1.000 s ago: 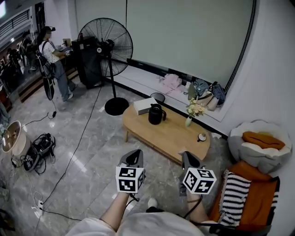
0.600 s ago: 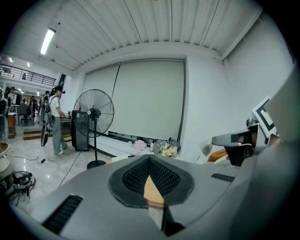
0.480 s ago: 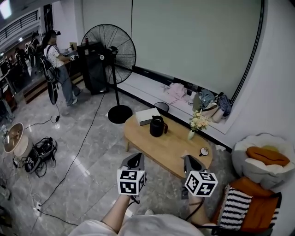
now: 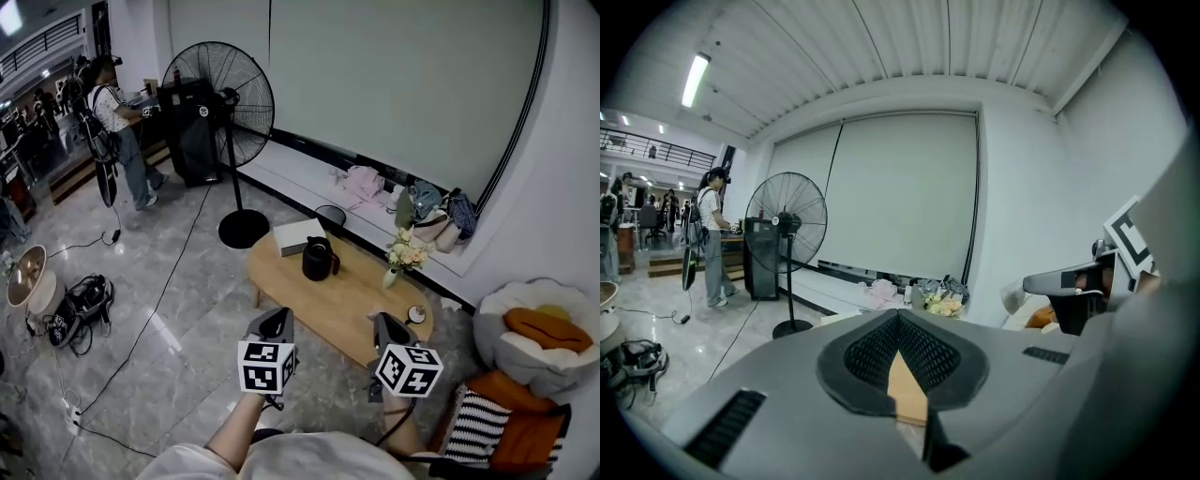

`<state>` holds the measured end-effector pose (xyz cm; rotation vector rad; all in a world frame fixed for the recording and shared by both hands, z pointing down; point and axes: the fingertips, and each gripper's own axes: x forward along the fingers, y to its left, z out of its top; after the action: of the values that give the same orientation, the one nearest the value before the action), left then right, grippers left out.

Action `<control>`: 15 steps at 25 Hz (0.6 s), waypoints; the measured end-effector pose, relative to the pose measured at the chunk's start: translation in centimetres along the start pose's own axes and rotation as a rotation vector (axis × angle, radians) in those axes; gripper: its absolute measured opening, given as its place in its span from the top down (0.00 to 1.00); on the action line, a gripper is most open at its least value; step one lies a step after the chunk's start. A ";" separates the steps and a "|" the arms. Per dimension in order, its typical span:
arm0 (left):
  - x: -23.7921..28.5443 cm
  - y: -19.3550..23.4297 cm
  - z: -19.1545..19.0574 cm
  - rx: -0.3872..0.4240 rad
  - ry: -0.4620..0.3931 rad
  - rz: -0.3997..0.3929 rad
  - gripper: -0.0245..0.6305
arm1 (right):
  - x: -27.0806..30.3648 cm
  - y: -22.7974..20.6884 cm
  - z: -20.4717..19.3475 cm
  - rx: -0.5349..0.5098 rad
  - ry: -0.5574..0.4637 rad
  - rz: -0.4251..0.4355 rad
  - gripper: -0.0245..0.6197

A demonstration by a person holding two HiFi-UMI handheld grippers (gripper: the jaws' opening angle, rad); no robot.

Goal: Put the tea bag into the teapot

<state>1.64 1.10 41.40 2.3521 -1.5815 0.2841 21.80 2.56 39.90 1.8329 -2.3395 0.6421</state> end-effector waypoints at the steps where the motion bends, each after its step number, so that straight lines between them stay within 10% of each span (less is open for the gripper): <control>1: 0.2 0.2 -0.1 0.001 0.006 0.004 0.94 | 0.3 -0.1 -0.1 0.005 0.004 0.002 0.91; 15: 3.7 4.2 0.3 -0.029 0.010 0.030 0.94 | 5.7 0.6 0.4 0.004 0.016 0.030 0.91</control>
<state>-0.89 -3.73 42.86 2.3034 -1.6065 0.2773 19.81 -2.63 41.26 1.7906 -2.3612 0.6629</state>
